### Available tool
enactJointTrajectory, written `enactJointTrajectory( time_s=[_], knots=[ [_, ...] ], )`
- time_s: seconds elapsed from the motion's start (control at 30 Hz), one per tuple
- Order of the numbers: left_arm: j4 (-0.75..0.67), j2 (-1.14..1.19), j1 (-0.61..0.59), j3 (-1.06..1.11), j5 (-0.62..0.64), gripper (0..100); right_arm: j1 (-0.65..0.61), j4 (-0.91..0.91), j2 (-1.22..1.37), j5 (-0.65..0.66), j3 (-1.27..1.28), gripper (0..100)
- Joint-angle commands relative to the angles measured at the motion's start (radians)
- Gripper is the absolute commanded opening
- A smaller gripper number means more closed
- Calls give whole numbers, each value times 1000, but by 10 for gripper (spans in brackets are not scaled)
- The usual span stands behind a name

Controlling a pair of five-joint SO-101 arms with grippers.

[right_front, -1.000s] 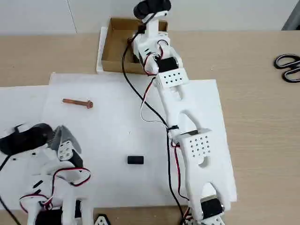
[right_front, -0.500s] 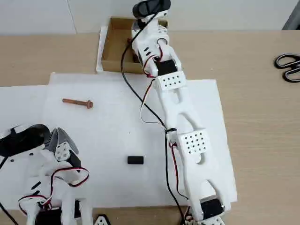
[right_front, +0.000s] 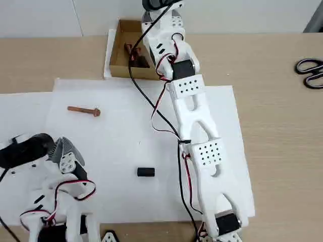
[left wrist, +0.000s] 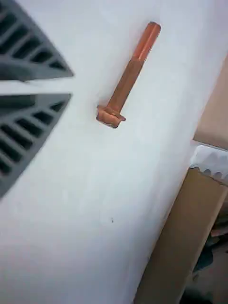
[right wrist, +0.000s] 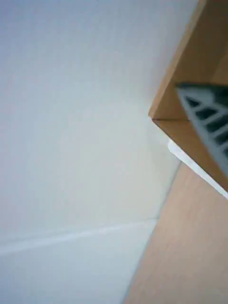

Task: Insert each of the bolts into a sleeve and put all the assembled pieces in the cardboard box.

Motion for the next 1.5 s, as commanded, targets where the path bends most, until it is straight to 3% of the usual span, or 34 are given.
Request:
enactJointTrajectory(
  time_s=[0.0,0.17,0.43,0.73,1.1,1.2,1.47],
  knots=[
    [23,-6,-3,-54,5,6,-10,232,-38,6,-101,231],
    [80,-6,-3,-59,6,6,-1,572,-160,-64,-104,231],
    [80,-6,-5,-59,6,6,-50,946,-265,-137,-104,231],
    [81,-6,-9,-59,6,6,-133,977,-352,-183,84,230],
    [81,-8,-9,-61,6,6,-208,967,-857,-178,898,230],
    [81,-8,-9,-61,6,6,-208,964,-952,-114,1066,230],
    [77,-8,-9,-61,77,6,-209,964,-1167,295,1392,230]
  ],
)
